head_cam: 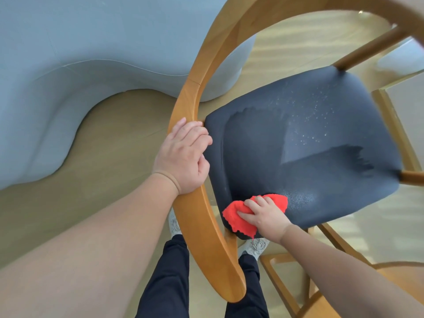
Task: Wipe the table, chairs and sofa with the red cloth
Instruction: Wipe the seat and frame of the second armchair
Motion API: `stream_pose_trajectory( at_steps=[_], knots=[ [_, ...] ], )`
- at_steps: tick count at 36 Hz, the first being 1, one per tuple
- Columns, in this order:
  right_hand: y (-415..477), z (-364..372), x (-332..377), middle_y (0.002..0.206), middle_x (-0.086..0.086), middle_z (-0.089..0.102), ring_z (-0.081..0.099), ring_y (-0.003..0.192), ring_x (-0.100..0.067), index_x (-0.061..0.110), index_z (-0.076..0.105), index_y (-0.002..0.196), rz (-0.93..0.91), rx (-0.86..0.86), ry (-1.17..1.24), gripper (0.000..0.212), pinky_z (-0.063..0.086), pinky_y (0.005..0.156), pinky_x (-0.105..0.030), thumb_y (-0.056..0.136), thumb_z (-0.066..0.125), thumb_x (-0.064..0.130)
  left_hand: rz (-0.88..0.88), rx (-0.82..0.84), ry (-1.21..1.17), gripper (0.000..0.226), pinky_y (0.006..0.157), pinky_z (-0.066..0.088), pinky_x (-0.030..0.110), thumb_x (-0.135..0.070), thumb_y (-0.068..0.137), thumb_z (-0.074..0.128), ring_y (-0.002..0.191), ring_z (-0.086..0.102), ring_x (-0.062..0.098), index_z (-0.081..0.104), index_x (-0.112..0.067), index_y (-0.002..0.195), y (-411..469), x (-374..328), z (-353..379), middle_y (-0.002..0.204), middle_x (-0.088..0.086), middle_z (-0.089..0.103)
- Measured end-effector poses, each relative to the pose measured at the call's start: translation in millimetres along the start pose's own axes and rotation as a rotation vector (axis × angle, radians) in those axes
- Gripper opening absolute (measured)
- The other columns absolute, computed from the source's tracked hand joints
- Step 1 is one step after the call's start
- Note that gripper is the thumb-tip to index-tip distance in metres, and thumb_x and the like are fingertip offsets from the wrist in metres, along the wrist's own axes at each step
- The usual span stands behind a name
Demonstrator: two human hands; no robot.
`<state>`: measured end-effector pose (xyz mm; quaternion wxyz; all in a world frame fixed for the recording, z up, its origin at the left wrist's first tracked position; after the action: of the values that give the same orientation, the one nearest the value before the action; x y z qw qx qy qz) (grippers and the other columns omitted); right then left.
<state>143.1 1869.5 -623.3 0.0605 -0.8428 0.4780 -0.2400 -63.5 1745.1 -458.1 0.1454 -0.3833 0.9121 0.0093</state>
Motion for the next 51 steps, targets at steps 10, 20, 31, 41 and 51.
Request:
stream_pose_trajectory(
  at_steps=[10, 20, 31, 41, 51],
  knots=[
    [121.2, -105.6, -100.8, 0.121, -0.019, 0.052, 0.048, 0.103, -0.044, 0.021, 0.061, 0.123, 0.338, -0.181, 0.138, 0.048, 0.043, 0.082, -0.051, 0.076, 0.067, 0.012, -0.113, -0.069, -0.049, 0.044, 0.114, 0.023, 0.046, -0.017, 0.071, 0.048, 0.128, 0.040, 0.030, 0.060, -0.004, 0.111, -2.0, 4.6, -5.1, 0.126, 0.013, 0.054],
    [171.1, -129.7, -136.9, 0.143, -0.009, 0.033, 0.031, 0.126, -0.038, 0.031, 0.043, 0.136, 0.513, -0.095, 0.073, 0.051, 0.023, 0.108, -0.055, 0.088, 0.050, 0.017, -0.327, -0.115, -0.091, 0.058, 0.117, 0.018, 0.039, -0.019, 0.088, 0.032, 0.142, 0.023, 0.026, 0.035, 0.001, 0.143, -5.6, 15.7, -4.4, 0.152, 0.015, 0.030],
    [206.6, -120.6, -114.4, 0.134, -0.006, 0.042, 0.033, 0.124, -0.036, 0.020, 0.053, 0.124, 0.541, -0.154, 0.108, 0.040, 0.021, 0.112, -0.052, 0.086, 0.047, 0.009, -0.321, -0.096, -0.093, 0.057, 0.115, 0.023, 0.041, -0.018, 0.089, 0.030, 0.142, 0.022, 0.024, 0.036, 0.000, 0.143, -5.7, 14.9, -3.3, 0.152, 0.013, 0.031],
    [207.3, -108.1, -95.7, 0.131, 0.001, 0.046, 0.036, 0.121, -0.029, 0.024, 0.057, 0.125, 0.328, -0.139, 0.040, 0.036, 0.025, 0.110, -0.046, 0.091, 0.047, 0.019, -0.310, -0.119, -0.110, 0.057, 0.114, 0.024, 0.042, -0.017, 0.088, 0.030, 0.142, 0.022, 0.023, 0.037, 0.001, 0.142, -5.0, 15.5, -2.7, 0.151, 0.014, 0.032],
    [187.0, -89.1, -49.5, 0.143, 0.005, 0.040, 0.027, 0.134, -0.028, 0.028, 0.059, 0.126, 0.186, -0.047, 0.027, 0.036, 0.022, 0.113, -0.046, 0.092, 0.048, 0.027, -0.309, -0.112, -0.107, 0.057, 0.115, 0.022, 0.042, -0.016, 0.088, 0.028, 0.142, 0.023, 0.026, 0.037, 0.001, 0.142, -4.6, 16.6, -2.7, 0.151, 0.015, 0.032]
  ],
)
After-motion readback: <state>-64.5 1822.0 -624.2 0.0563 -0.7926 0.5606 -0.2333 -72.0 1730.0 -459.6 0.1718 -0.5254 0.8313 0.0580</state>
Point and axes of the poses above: each hand's wrist, its own y-axis towards the middle knuckle, its own z-axis out of the palm, x = y × z, the point moved 6 cm from there along y, towards the middle knuckle
